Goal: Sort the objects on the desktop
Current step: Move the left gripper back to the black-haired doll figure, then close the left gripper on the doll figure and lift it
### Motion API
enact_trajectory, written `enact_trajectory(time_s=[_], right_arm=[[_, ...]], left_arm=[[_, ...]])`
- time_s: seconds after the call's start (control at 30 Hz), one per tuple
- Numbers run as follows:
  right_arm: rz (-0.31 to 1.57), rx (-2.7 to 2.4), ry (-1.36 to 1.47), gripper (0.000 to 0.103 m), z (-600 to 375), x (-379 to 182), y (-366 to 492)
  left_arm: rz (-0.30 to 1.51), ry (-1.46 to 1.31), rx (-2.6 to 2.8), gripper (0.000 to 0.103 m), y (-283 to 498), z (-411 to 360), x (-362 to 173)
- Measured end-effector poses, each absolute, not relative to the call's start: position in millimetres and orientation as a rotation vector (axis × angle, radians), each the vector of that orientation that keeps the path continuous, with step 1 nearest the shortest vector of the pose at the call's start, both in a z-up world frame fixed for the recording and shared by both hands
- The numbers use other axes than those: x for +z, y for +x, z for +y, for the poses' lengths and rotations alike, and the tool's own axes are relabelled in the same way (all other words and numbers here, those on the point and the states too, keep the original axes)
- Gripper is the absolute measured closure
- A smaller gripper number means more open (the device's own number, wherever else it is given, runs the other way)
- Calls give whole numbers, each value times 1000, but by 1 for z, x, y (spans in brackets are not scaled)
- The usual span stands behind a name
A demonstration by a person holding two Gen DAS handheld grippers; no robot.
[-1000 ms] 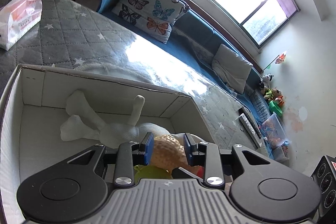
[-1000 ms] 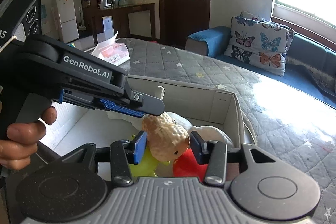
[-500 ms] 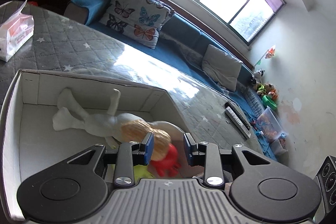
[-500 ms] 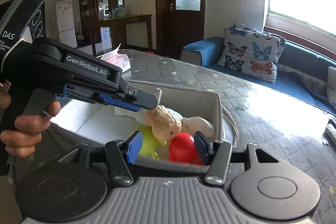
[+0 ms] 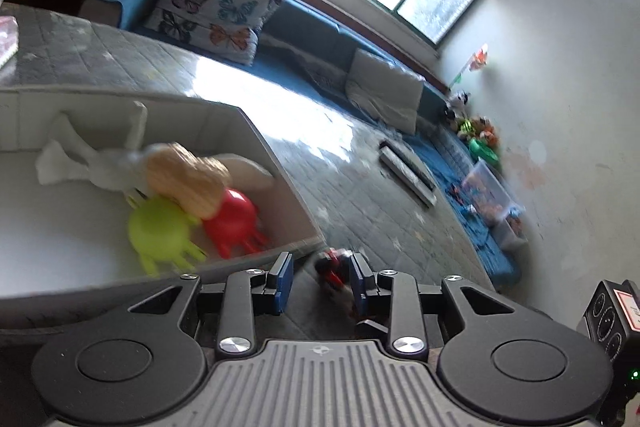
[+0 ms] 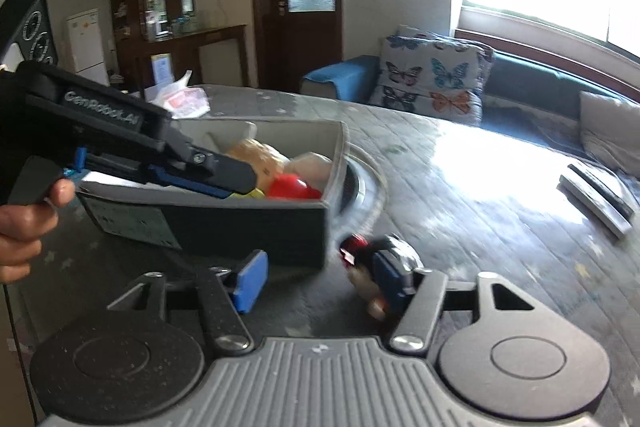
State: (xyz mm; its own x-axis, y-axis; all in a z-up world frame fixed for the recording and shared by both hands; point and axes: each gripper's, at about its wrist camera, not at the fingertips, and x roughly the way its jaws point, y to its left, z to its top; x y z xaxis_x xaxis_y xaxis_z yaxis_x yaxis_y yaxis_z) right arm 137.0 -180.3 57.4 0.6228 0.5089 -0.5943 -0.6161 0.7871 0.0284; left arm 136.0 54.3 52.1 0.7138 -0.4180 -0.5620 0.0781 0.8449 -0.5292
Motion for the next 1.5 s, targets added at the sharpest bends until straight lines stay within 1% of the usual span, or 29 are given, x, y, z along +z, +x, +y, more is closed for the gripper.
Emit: enact_trajectory(time_s=[0.27,0.53,1.33,1.43,1.47,1.5], right_arm=[[649,584,-166,35,-209,47,143],[679,588,-148,35,-214,33,158],[765,650,-183,36,-201,13,195],[776,647,-175,37,-200,12,198],[783,646,-173,39,-200,12,199],[789,645,-171,44,-200,12,200]], left_arm=[[791,-517,-325,70,152,23,32],[833,-610,-320,70,170,19,15],[817,-748,-290,68,182,24,0],[812,-760,-284,68,181,25,-2],[812,-765,-282,68,182,26,-2],[813,-770,-280,68,182,26,-3]])
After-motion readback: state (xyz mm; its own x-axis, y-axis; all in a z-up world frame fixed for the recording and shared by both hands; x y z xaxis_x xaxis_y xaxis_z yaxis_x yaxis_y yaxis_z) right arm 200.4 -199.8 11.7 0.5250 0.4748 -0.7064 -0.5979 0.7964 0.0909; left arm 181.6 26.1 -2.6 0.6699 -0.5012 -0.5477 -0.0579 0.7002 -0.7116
